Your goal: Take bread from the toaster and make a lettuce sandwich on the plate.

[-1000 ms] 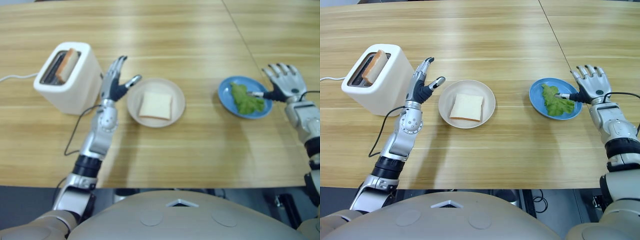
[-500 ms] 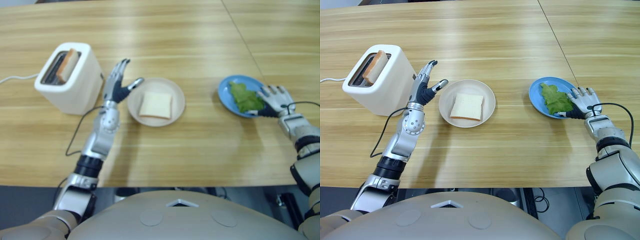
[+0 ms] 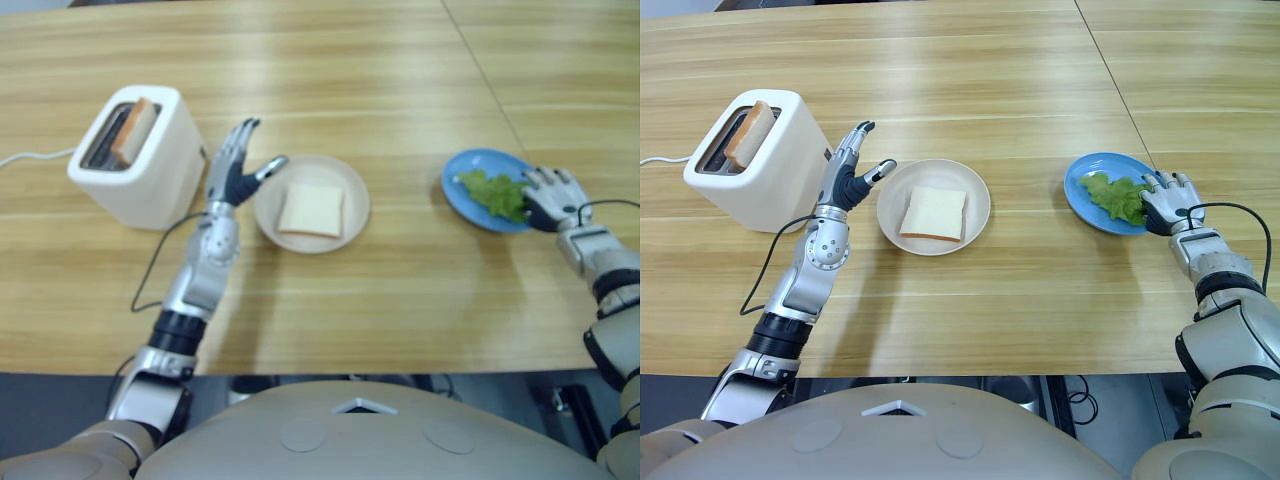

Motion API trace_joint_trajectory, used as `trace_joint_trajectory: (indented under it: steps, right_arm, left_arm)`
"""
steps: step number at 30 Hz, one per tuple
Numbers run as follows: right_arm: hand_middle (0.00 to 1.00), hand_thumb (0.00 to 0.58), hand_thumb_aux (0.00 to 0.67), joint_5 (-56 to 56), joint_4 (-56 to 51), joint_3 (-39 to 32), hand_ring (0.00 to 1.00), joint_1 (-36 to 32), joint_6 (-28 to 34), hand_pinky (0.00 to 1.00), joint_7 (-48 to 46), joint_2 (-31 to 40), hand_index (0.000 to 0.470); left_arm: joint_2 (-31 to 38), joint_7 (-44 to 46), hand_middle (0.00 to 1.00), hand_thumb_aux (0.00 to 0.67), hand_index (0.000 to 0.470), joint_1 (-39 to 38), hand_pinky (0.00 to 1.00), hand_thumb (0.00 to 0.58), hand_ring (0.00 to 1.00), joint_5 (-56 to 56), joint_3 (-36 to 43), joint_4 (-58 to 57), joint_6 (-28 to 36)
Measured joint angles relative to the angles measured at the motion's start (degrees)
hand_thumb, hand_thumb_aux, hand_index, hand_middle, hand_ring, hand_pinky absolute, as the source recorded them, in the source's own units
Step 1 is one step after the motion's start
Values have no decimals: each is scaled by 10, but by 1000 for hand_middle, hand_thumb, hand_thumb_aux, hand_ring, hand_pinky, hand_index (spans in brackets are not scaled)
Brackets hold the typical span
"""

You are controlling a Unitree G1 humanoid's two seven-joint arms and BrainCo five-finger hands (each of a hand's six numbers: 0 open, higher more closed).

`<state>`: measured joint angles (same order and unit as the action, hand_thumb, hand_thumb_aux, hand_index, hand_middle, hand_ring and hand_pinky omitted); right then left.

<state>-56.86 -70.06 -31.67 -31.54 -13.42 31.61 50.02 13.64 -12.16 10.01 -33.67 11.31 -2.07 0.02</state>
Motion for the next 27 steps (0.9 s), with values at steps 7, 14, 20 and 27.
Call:
trace_joint_trajectory:
  steps: [7, 14, 20, 27]
  right_arm:
    - [1000, 580, 670, 44, 101, 29, 1000, 35, -24, 1000, 9, 35, 460]
    - [1000, 580, 670, 86, 420, 132, 1000, 148, 9, 1000, -39, 84, 460]
    - [1000, 580, 670, 94, 639, 193, 1000, 179, 62, 1000, -121, 59, 460]
    - [1000, 580, 670, 79, 734, 198, 1000, 139, 80, 1000, -188, -40, 460]
  left_arm:
    - [-6, 1, 0, 0, 0, -1, 0, 0, 0, 19, -7, -4, -5]
    - [-6, 5, 0, 0, 0, 1, 0, 0, 0, 56, -37, -21, -14]
    - [-7, 10, 0, 0, 0, 13, 0, 0, 0, 91, -54, -46, -29]
    - [-7, 8, 0, 0, 0, 24, 0, 0, 0, 105, -58, -72, -41]
